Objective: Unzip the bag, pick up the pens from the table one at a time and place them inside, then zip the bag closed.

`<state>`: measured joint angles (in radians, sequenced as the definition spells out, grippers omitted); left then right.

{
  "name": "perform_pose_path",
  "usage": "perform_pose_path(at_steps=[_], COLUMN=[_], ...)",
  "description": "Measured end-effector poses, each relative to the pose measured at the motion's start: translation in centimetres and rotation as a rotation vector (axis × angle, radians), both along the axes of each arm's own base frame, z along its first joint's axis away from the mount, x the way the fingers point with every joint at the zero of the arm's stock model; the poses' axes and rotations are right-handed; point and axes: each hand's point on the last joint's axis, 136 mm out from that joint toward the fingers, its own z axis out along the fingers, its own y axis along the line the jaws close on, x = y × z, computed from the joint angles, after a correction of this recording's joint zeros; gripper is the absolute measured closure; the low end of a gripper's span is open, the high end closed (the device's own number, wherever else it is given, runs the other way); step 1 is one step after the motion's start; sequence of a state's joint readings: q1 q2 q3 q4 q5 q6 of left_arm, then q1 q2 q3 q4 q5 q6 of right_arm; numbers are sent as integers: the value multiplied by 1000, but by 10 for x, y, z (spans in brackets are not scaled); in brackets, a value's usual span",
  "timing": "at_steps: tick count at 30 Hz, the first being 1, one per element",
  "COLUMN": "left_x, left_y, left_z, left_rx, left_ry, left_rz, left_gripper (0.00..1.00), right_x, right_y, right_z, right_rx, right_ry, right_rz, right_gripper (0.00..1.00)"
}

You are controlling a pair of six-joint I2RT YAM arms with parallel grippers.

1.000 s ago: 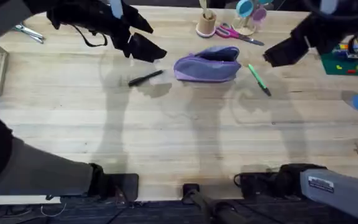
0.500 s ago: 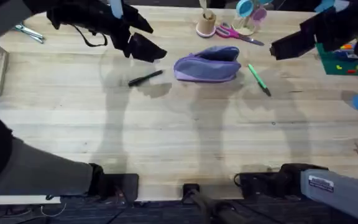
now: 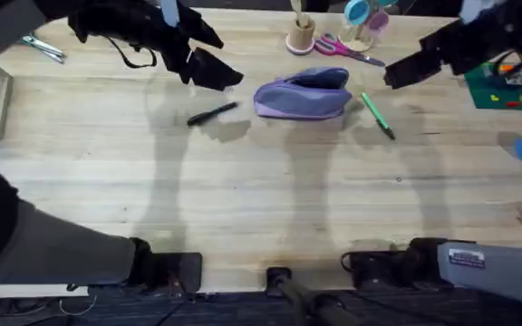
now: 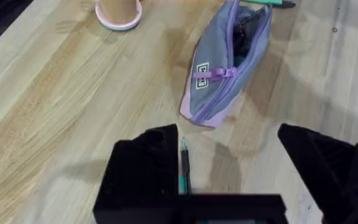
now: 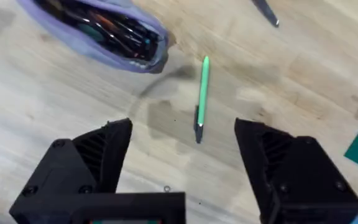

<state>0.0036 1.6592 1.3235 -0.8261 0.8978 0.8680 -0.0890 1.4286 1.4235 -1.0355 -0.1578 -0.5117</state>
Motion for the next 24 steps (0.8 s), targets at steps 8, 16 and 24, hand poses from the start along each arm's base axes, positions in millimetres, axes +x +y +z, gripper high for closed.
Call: perform_pose_path(at_steps=[8,16,24], left_x=[0,0,0], left_y=[0,0,0], left_z=[0,0,0], left_rx=[0,0,0], left_ry=[0,0,0], left_rz=[0,0,0], left_gripper=[8,8,8], right_x=[19,27,37], right_y=[-18,-23,-24], right_z=[-51,-99,-127], right_rx=[11,26,32], right_ry=[136,260,303], right_rz=[-47,-59,-63], right_gripper=[5,6,6])
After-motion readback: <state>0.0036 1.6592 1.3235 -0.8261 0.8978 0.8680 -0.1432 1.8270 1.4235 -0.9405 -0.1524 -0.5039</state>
